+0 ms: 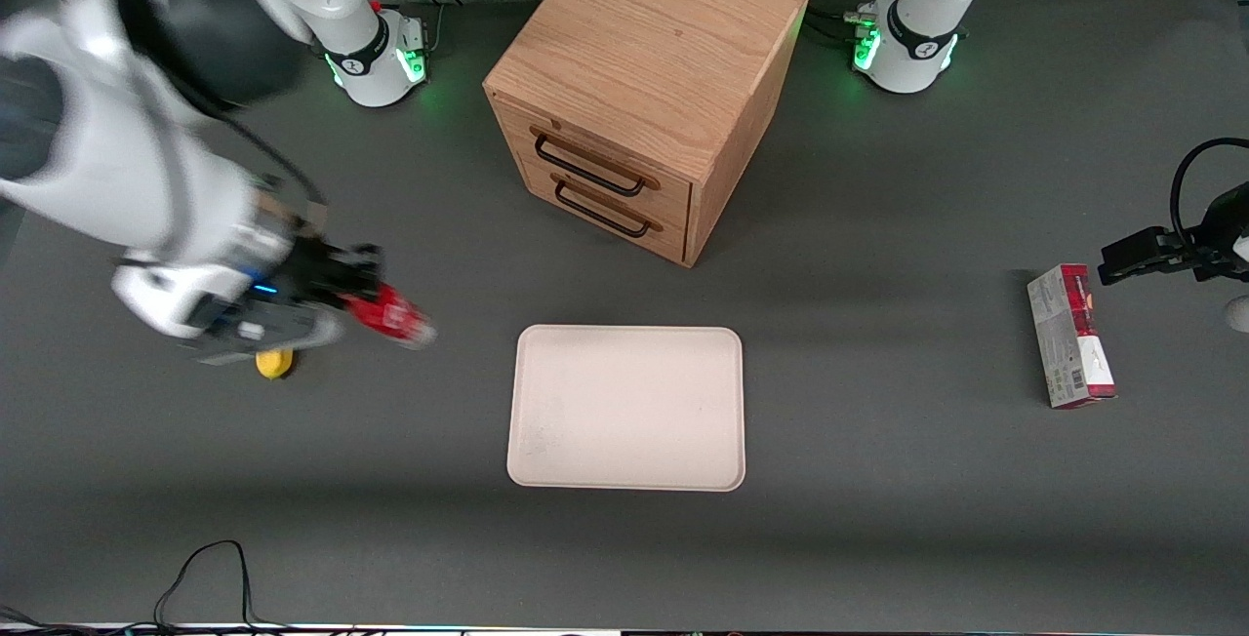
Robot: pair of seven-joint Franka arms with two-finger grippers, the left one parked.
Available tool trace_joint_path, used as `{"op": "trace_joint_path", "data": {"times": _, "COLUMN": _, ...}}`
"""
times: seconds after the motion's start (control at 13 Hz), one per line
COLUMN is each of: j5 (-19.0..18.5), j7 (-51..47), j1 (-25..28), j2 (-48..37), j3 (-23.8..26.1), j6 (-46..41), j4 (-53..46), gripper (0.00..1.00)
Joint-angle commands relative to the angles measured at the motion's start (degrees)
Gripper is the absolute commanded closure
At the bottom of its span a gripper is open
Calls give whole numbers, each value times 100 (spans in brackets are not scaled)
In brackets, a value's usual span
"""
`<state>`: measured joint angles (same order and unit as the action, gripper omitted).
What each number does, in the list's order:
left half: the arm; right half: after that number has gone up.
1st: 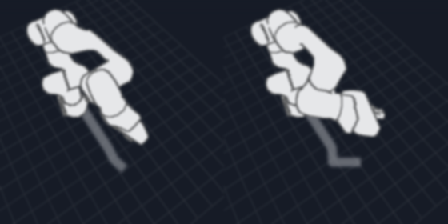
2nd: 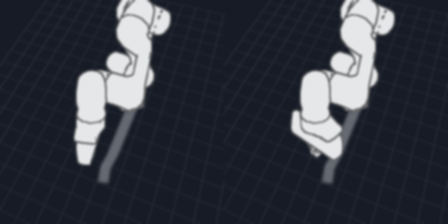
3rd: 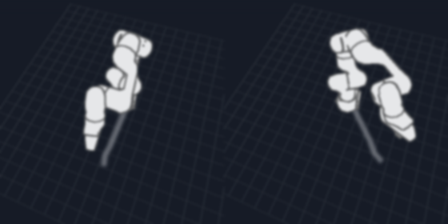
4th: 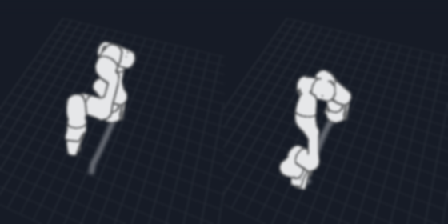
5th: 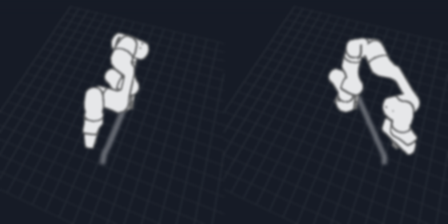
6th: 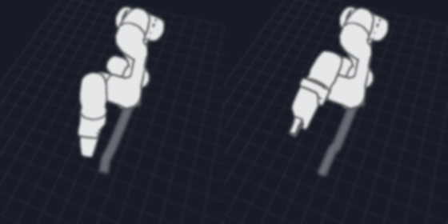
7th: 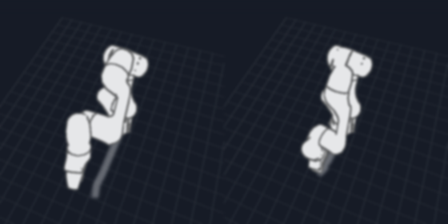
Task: Place coke bottle on tray
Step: 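Carry the bottle over the cream tray and stand it upright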
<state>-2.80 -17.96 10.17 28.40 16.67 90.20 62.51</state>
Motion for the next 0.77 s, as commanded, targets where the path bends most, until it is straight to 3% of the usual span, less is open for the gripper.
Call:
{"op": "trace_joint_path", "data": {"times": 0.0, "j5": -509, "j7": -812, "j1": 142, "j2": 945, "j3": 407, "j6": 583, "j4": -512, "gripper": 88}}
{"op": "trace_joint_path", "data": {"times": 0.23, "j5": -1414, "j7": -876, "j1": 170, "j2": 1763, "j3": 846, "j6": 1471, "j4": -485, "gripper": 88}}
{"op": "trace_joint_path", "data": {"times": 0.38, "j5": -1469, "j7": -841, "j1": 170, "j2": 2194, "j3": 838, "j6": 2148, "j4": -485, "gripper": 88}}
{"op": "trace_joint_path", "data": {"times": 0.69, "j5": -1715, "j7": -797, "j1": 170, "j2": 2574, "j3": 821, "j6": 2678, "j4": -476, "gripper": 74}}
